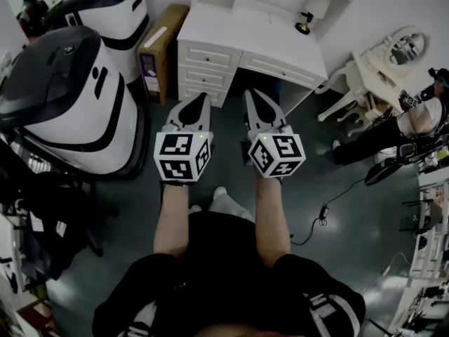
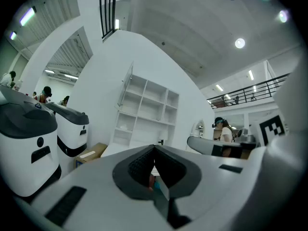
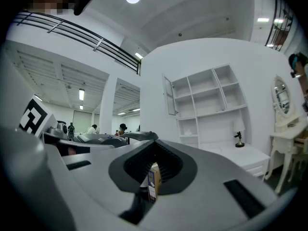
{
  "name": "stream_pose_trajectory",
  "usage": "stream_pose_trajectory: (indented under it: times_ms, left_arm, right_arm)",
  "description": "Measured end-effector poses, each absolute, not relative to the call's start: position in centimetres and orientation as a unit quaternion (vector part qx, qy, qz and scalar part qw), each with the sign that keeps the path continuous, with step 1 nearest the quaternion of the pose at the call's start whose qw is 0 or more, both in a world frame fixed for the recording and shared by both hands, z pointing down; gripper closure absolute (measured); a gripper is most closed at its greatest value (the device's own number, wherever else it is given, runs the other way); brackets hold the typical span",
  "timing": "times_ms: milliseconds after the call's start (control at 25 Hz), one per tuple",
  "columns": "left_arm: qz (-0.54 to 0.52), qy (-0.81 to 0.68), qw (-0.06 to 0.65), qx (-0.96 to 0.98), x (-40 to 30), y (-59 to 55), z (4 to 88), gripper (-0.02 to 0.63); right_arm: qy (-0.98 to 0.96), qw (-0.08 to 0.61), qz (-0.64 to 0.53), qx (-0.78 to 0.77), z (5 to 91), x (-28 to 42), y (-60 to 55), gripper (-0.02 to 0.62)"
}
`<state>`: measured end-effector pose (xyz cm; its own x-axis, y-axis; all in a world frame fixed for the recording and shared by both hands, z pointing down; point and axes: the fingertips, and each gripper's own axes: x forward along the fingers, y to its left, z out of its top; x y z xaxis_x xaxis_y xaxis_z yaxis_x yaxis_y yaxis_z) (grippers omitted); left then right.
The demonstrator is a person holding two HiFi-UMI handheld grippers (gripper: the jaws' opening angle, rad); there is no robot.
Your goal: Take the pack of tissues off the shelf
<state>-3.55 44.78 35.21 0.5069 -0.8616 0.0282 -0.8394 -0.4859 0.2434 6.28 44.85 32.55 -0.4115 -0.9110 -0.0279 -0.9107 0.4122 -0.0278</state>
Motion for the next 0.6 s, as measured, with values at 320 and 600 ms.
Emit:
stream_pose_trajectory:
  times_ms: [320, 600]
  left_arm:
    - [-0.054, -0.496, 0.117, 0.859, -5.1, 43.6, 34.8, 0.595]
    - [-0.063, -0.499, 0.138, 0.853, -7.4, 41.9, 36.2, 0.595]
  right_arm:
    - [0.835, 0.032, -0.005, -0.549, 32.0, 5.2, 43.5, 0.577]
    - [0.84, 0.007, -0.014, -0.543, 34.2, 3.0, 42.5, 0.577]
